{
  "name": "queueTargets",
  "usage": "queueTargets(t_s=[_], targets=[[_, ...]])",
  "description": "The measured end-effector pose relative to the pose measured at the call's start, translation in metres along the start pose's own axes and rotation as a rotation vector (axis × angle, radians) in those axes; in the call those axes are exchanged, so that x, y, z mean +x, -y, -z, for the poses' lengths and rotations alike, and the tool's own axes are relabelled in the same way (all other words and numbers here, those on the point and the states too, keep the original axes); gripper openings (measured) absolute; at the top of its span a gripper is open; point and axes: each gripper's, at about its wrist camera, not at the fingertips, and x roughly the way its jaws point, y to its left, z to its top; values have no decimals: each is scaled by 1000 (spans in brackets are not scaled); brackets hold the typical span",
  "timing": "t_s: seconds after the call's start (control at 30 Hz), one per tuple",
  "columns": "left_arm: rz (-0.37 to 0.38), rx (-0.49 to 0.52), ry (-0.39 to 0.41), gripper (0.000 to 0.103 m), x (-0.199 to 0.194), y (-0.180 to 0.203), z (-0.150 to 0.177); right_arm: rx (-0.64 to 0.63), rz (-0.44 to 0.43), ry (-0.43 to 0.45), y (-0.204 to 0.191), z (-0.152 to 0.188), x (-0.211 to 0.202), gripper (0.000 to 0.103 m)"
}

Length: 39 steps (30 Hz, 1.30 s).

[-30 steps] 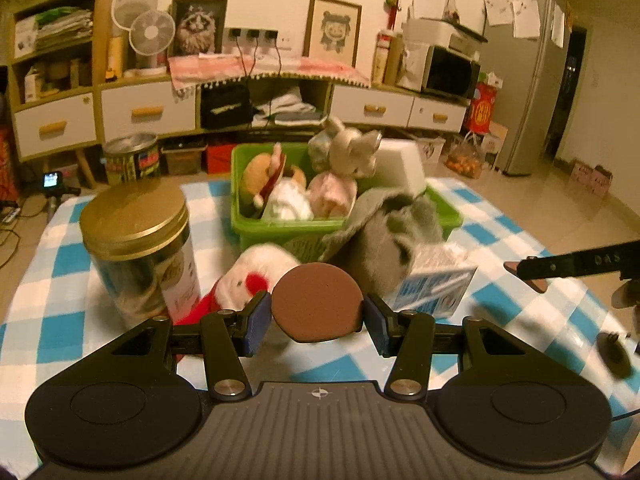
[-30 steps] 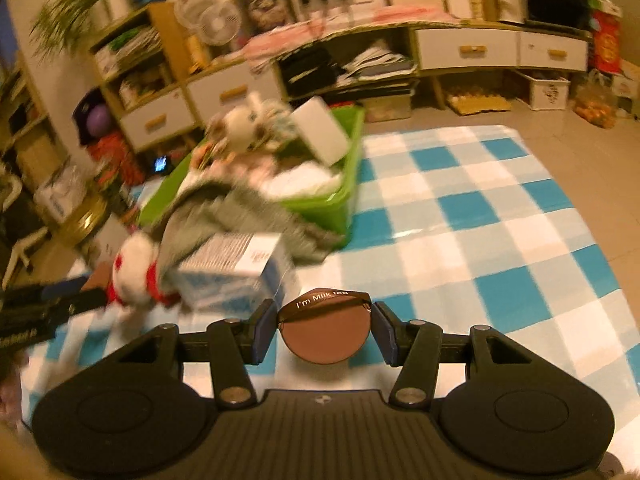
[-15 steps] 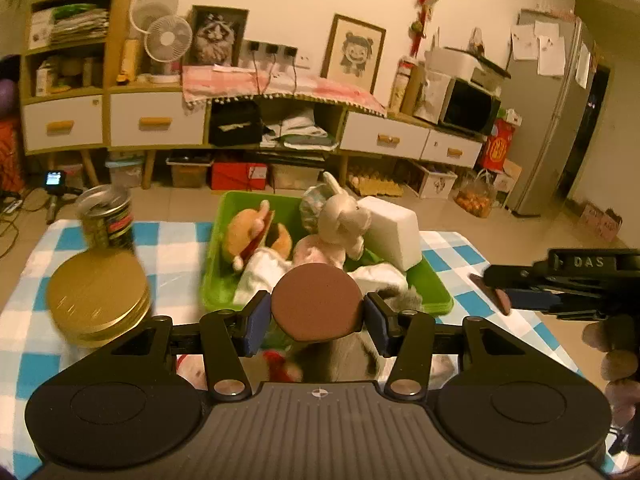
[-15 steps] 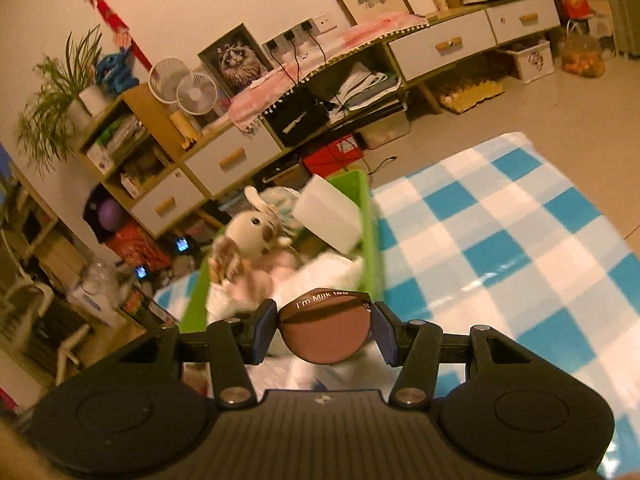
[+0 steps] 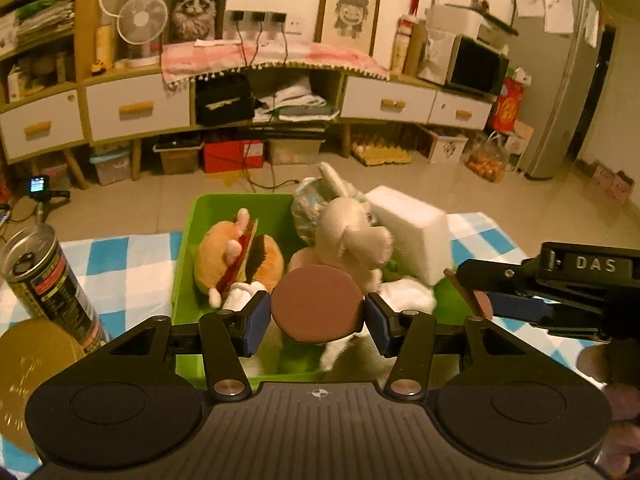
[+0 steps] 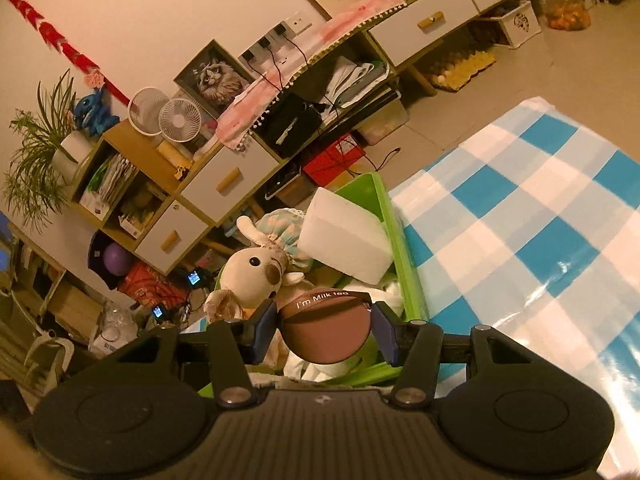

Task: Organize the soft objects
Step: 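Carry both coasters over the green tray and open both grippers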

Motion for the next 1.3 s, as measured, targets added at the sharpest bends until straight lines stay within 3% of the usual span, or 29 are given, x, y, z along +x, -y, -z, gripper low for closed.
queueTargets(t_s=[0.47, 0.53, 0.63, 1.3], targets=[[-8, -6, -8, 56, 14, -5, 2, -49, 9, 9, -14, 6, 9, 36], [-11, -6, 2, 71, 12, -4, 1, -49, 7, 10, -15, 5, 9, 41], [-10, -4, 25, 82, 8, -2, 0, -33, -2, 2, -15, 3, 7, 56], [-36, -1, 63, 95, -33, -7, 2, -42, 15, 31, -14, 3, -25, 61]])
